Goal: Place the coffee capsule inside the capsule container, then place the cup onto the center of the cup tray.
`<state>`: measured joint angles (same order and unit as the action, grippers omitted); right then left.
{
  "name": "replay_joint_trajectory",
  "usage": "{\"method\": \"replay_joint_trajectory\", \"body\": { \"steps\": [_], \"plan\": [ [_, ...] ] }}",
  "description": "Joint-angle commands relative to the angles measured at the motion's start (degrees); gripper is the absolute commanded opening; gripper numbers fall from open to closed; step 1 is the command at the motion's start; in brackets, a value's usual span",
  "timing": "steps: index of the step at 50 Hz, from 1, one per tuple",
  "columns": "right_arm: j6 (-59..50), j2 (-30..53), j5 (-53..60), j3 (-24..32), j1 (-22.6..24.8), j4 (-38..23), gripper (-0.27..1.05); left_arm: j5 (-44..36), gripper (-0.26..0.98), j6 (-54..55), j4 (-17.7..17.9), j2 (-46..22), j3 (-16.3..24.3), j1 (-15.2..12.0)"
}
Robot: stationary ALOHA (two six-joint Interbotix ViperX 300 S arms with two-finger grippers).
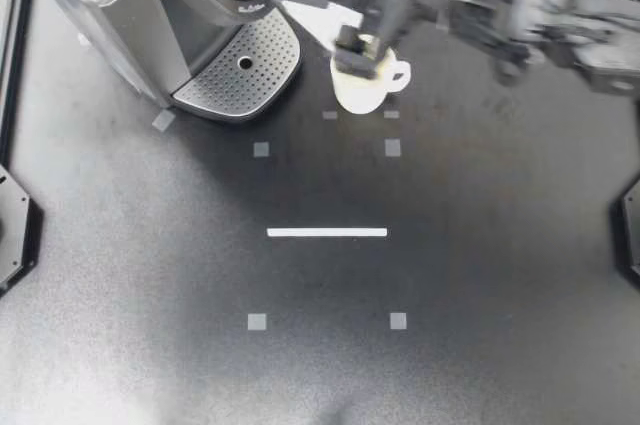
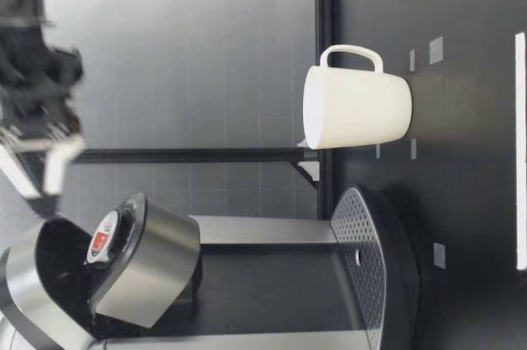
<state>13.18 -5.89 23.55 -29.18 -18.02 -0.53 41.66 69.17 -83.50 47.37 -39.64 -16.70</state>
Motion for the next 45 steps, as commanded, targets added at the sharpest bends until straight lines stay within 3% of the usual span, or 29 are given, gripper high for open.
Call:
{"method": "replay_joint_trajectory", "body": {
  "steps": [1,8,19,28,45],
  "plan": [
    [-0.35,-4.57,0.97,-1.41,1.93,0.35,0.81,2.55,0.11,0.70,-2.11,-0.44,0.26,-0.44],
    [-1.85,-8.00,2.37,-5.01,4.66,0.62,0.75,3.87,0.11,3.16,-4.39,-1.67,-0.79,-3.96],
    [-5.10,-12.30,8.09,-10.81,5.80,0.62,0.59,-0.53,0.11,6.68,-4.48,-4.13,-2.11,-10.11],
    [-5.63,-14.15,11.51,-13.54,5.80,0.70,0.56,-2.29,0.11,8.09,-4.48,-5.54,-3.08,-11.87],
    [-5.63,-14.59,11.78,-14.06,5.80,0.70,0.56,-6.42,0.11,9.76,-4.39,-8.26,-2.81,-11.78]
  ]
}}
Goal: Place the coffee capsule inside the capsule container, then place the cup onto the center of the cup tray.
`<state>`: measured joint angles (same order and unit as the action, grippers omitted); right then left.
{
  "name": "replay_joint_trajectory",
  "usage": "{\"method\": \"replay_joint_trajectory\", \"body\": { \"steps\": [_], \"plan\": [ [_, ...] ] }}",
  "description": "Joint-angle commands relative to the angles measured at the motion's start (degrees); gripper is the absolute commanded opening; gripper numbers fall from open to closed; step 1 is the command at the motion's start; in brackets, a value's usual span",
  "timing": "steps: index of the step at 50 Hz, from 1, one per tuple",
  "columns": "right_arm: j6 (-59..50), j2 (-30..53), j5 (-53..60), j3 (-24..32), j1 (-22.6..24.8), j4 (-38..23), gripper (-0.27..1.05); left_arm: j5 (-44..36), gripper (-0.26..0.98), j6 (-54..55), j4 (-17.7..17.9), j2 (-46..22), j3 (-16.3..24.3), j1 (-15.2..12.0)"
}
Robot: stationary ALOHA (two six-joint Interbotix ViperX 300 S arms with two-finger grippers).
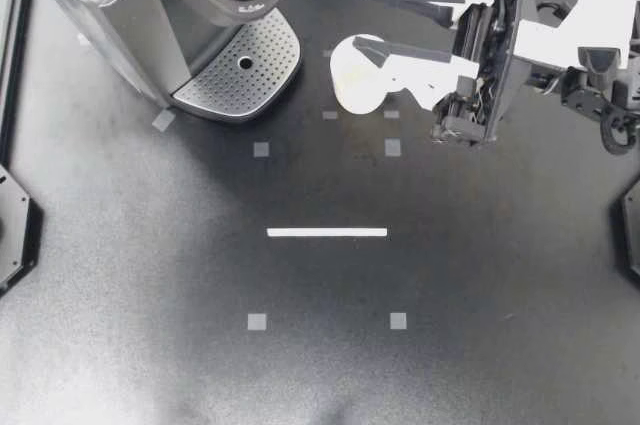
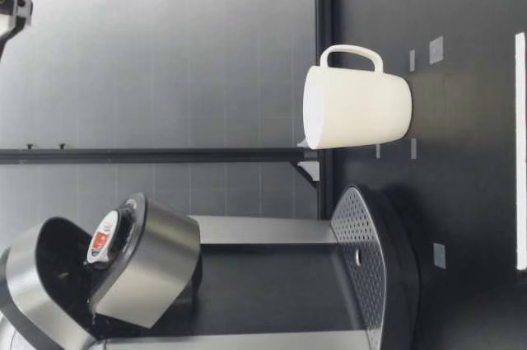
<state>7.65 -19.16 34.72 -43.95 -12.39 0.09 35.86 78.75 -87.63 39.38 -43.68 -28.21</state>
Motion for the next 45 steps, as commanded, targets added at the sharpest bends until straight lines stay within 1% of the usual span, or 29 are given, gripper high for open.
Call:
{"method": "replay_joint_trajectory", "body": {
  "steps": [1,8,18,28,31,39,43,45],
  "plan": [
    [-0.09,-1.32,0.62,0.70,0.18,0.09,0.56,-1.05,0.11,0.18,-0.26,-0.26,1.32,-0.26],
    [-0.09,-1.32,0.79,0.44,0.18,0.00,0.56,-6.77,0.11,1.85,0.00,0.18,1.23,-0.26],
    [-0.09,-1.67,0.88,0.09,0.18,0.09,0.56,-17.75,0.11,4.75,0.00,0.62,1.41,-0.26],
    [-0.09,-2.02,0.97,-0.09,0.18,0.00,0.56,-22.76,0.11,6.42,0.53,-0.62,2.11,0.00],
    [-0.09,-2.02,0.97,-0.26,0.18,0.00,0.56,-23.64,0.11,7.03,0.53,-1.05,2.29,0.44],
    [-0.09,-2.02,1.23,-0.44,0.18,0.09,0.56,-25.75,0.11,8.96,0.53,-1.93,2.55,2.81],
    [-0.09,-2.02,1.49,-0.44,0.18,0.00,0.56,-25.58,0.11,9.58,0.53,-2.55,2.37,4.22],
    [-0.09,-2.02,1.58,-0.44,0.18,0.09,0.56,-25.40,0.11,9.76,0.53,-2.90,2.29,4.48]
  ]
}}
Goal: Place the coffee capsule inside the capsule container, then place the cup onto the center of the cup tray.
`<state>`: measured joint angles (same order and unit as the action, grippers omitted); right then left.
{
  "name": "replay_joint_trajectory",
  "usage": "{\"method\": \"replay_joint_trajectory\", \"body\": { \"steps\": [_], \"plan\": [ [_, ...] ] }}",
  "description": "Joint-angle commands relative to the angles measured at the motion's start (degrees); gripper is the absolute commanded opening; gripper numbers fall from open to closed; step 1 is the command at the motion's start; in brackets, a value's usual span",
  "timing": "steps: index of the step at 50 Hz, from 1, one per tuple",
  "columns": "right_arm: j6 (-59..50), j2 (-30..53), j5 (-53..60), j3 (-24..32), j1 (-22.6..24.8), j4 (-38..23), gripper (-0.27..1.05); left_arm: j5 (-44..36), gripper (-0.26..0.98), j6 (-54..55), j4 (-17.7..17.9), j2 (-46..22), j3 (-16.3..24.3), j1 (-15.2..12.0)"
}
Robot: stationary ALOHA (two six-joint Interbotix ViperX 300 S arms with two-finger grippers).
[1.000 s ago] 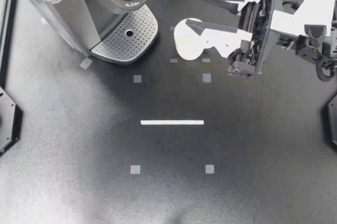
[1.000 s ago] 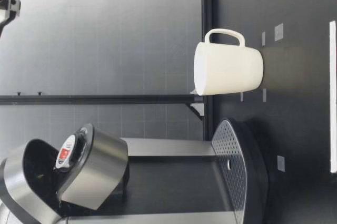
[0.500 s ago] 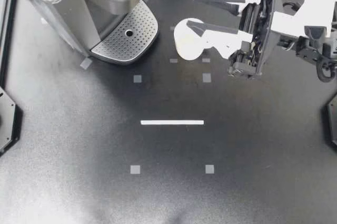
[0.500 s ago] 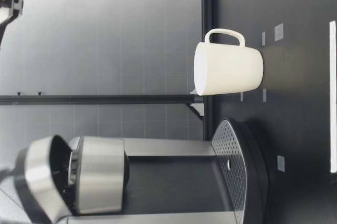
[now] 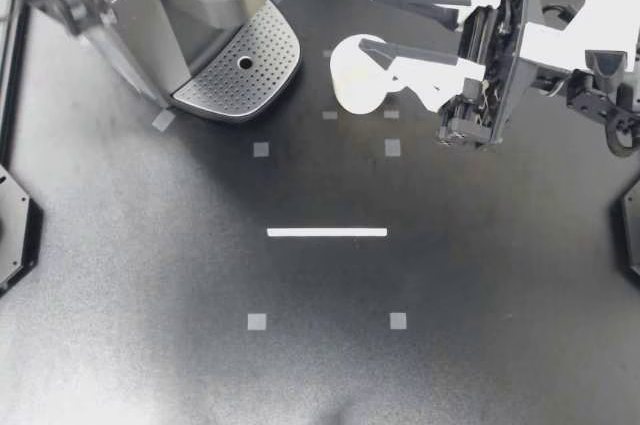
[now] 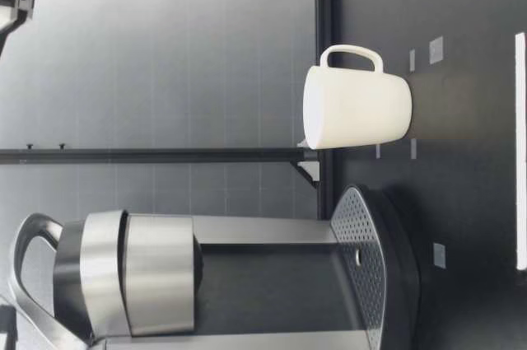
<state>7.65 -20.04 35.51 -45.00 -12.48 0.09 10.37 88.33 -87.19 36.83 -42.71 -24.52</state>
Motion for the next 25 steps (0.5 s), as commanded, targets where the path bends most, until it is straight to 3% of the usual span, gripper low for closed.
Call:
{"method": "replay_joint_trajectory", "body": {
  "steps": [1,17,25],
  "plan": [
    [-0.09,-1.14,0.79,0.70,0.26,0.00,0.56,0.18,0.11,0.26,0.09,-0.53,1.23,0.88],
    [-0.18,-1.93,0.88,-0.44,0.26,0.09,0.56,0.88,0.11,0.35,1.14,-4.22,0.79,0.97],
    [-0.09,-2.81,1.41,-1.23,0.26,0.09,0.56,0.79,0.11,0.44,2.02,-5.80,0.79,2.37]
  ]
}}
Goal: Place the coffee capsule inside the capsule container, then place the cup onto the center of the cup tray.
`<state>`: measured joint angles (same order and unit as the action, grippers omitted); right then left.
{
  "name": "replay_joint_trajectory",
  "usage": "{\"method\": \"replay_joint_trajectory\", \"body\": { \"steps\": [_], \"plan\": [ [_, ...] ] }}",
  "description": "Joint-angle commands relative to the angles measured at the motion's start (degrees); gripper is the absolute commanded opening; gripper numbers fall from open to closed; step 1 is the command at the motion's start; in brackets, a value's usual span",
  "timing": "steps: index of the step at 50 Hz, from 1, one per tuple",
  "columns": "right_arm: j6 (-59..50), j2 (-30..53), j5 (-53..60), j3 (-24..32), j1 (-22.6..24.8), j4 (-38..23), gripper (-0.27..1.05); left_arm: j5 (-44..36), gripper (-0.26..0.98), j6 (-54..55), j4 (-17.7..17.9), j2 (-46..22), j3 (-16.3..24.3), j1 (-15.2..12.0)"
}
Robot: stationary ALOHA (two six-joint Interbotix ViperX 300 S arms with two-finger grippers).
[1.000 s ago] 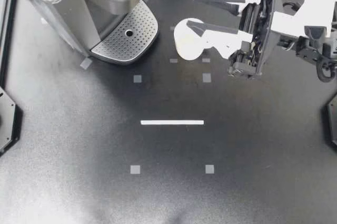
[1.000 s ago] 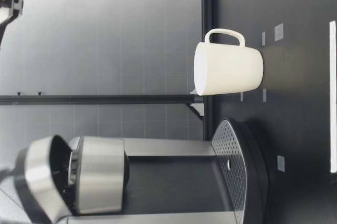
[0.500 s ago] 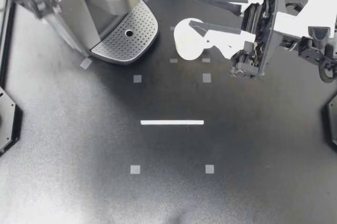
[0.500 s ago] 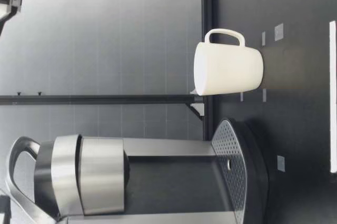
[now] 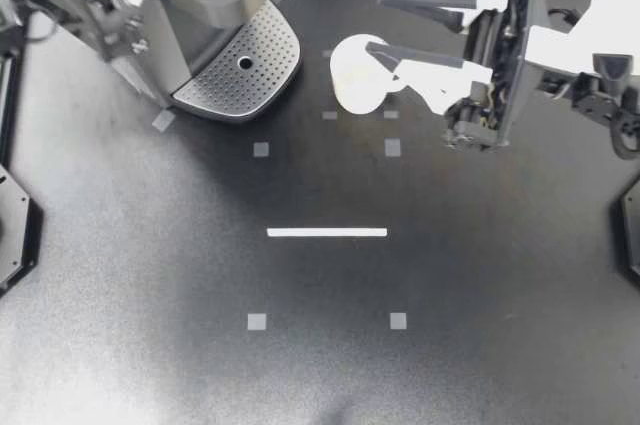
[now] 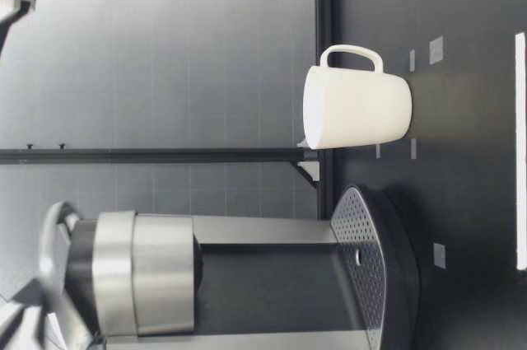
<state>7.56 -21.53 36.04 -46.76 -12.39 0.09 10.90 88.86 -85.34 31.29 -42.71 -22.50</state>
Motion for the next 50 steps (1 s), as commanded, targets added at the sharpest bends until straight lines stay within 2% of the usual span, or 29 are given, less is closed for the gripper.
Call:
{"method": "replay_joint_trajectory", "body": {
  "steps": [1,10,21,27,34,38,41,45,48,50],
  "plan": [
    [0.00,-1.41,0.97,0.35,0.18,0.00,0.56,0.35,0.11,-0.09,0.44,-0.62,0.79,0.62],
    [0.00,-2.02,0.09,0.00,0.18,0.18,0.56,2.20,0.11,-0.62,0.88,-1.49,1.85,2.90],
    [0.18,-5.89,-9.32,0.88,-2.02,0.35,0.56,9.40,0.11,-7.03,0.70,0.26,6.94,5.80],
    [0.18,-8.35,-17.05,1.23,-3.78,0.26,0.56,15.38,0.11,-12.04,0.88,0.79,9.40,7.65],
    [0.26,-10.02,-23.91,1.58,-5.54,0.35,0.56,25.49,0.11,-19.95,2.99,0.00,12.04,10.63],
    [0.26,-10.20,-27.86,2.11,-6.59,0.26,0.56,32.52,0.11,-25.84,5.63,-1.05,14.24,12.66],
    [0.44,-10.02,-31.55,2.72,-7.73,0.18,0.56,37.00,0.11,-31.29,9.14,-1.49,16.26,14.06],
    [0.70,-9.58,-36.74,3.69,-9.32,-0.35,0.56,42.10,0.11,-38.85,16.08,-1.49,19.34,15.73],
    [1.14,-9.32,-40.17,4.22,-10.46,-1.05,0.56,46.32,0.11,-45.26,23.38,-1.41,22.24,16.70],
    [1.49,-9.14,-42.36,4.66,-11.34,-1.49,0.56,48.52,0.11,-48.08,26.37,-1.32,23.55,17.05]
  ]
}}
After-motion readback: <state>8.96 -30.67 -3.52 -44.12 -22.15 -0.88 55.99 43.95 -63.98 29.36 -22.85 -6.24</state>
